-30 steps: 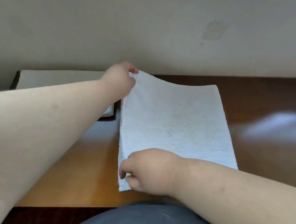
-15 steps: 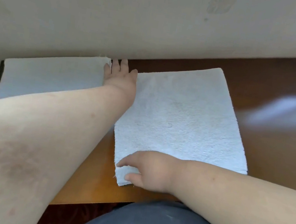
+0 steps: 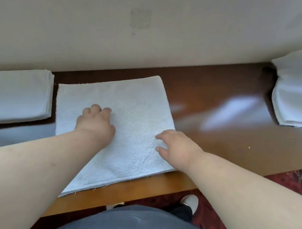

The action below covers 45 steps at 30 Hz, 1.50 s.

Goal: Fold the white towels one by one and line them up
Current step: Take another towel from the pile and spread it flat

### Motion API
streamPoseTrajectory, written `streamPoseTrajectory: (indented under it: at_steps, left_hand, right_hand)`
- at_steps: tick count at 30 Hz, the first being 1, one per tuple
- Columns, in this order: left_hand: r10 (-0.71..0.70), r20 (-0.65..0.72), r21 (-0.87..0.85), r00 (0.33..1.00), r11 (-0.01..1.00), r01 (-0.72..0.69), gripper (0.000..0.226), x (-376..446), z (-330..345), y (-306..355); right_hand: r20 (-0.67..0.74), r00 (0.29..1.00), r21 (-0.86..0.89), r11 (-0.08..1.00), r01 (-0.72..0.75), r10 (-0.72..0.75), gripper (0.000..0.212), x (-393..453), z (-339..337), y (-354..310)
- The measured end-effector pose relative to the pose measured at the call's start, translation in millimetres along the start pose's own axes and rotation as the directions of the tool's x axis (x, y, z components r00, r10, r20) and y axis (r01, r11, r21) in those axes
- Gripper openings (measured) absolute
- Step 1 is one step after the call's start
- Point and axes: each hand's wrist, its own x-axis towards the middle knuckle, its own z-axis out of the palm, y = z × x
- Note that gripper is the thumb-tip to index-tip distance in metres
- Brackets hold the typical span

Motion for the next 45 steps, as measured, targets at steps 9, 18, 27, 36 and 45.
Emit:
streamPoseTrajectory:
  at_steps: [9,18,27,36,45]
  left_hand:
    - [0.029,0.013,-0.322,0.999,0.946,-0.024,0.050,-73.8,19.0,119.1]
    - [-0.135,0.170,-0.127,0.976,0.979,0.158,0.061,-83.4,47.8,171.9]
    - [-0.114,0.121,0.017,0.986,0.993,0.113,0.053,-77.3,25.9,169.2]
    - [-0.077,0.142,0.004,0.987,0.997,0.077,0.048,-113.9,41.0,127.2]
    - [0.086,0.069,-0.029,0.994,0.996,-0.084,0.055,-127.9,29.2,124.0]
  right_hand:
    - [-0.016,0.951,-0.312,0.905,0.288,-0.308,0.050,149.4,-105.6,3.6]
    - [0.091,0.974,-0.498,0.838,0.223,-0.205,0.080,155.1,-85.7,68.2]
    - [-0.004,0.993,-0.426,0.898,-0.107,0.116,0.098,40.6,-58.1,134.9]
    - [0.224,0.974,-0.453,0.889,0.071,0.037,0.084,-48.3,-27.5,127.5]
    - [-0.029,0.969,-0.226,0.946,0.234,-0.246,0.053,-45.8,-17.2,106.8]
